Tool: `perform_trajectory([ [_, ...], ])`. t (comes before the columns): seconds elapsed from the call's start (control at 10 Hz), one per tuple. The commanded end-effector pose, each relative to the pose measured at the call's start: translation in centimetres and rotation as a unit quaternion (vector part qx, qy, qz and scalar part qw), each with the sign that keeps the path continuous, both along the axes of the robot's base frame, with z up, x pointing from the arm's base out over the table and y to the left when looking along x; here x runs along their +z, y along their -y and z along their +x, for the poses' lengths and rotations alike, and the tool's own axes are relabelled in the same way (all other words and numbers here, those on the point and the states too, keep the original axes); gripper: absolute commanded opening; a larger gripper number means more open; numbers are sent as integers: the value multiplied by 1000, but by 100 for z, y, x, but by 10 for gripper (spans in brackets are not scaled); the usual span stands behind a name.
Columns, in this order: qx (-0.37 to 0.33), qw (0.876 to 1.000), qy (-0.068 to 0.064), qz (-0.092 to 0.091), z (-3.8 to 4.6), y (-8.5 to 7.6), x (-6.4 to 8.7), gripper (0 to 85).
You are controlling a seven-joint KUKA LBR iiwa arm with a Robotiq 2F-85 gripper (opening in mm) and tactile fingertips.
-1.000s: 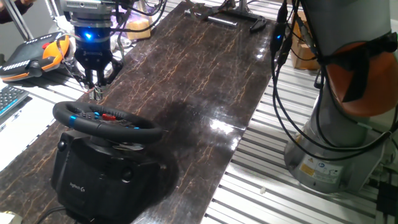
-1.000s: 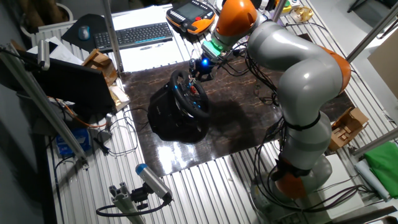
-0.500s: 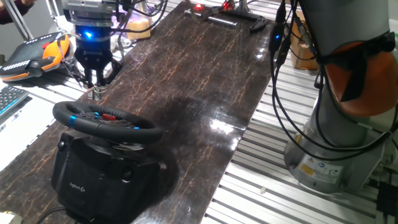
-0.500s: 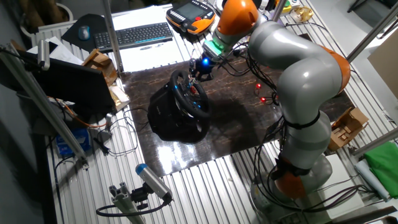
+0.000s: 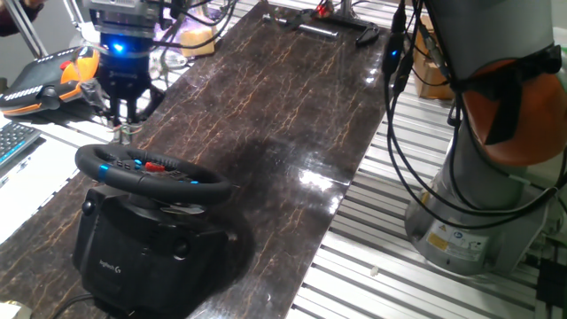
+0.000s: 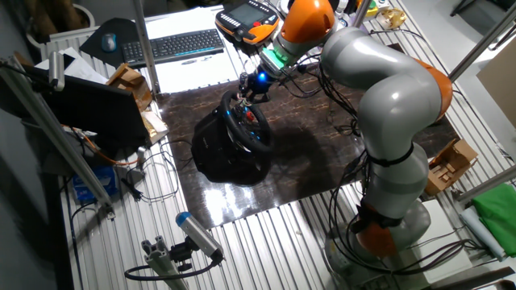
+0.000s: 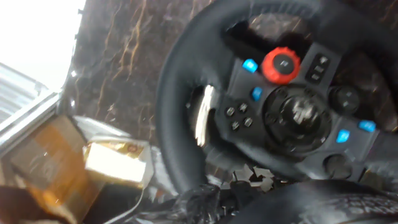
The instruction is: Rotate the steering wheel 90 degrees clockwise
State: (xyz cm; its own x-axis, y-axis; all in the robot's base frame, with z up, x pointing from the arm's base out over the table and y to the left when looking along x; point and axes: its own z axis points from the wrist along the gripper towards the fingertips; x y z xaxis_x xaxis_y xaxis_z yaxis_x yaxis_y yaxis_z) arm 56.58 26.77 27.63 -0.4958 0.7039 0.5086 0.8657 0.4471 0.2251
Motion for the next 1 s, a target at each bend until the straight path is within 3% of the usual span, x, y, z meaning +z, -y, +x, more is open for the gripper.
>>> perform_trajectory([
  [0.0,4,1000,2,2,2,-20,9,7],
  [0.2,35,999,17,4,4,-58,14,20],
  [0.3,40,999,20,8,3,-72,23,167],
  [0.4,40,999,21,10,4,-81,29,383],
  [0.6,30,999,22,17,0,-90,35,600],
  [0.9,57,997,37,41,0,-149,49,747],
])
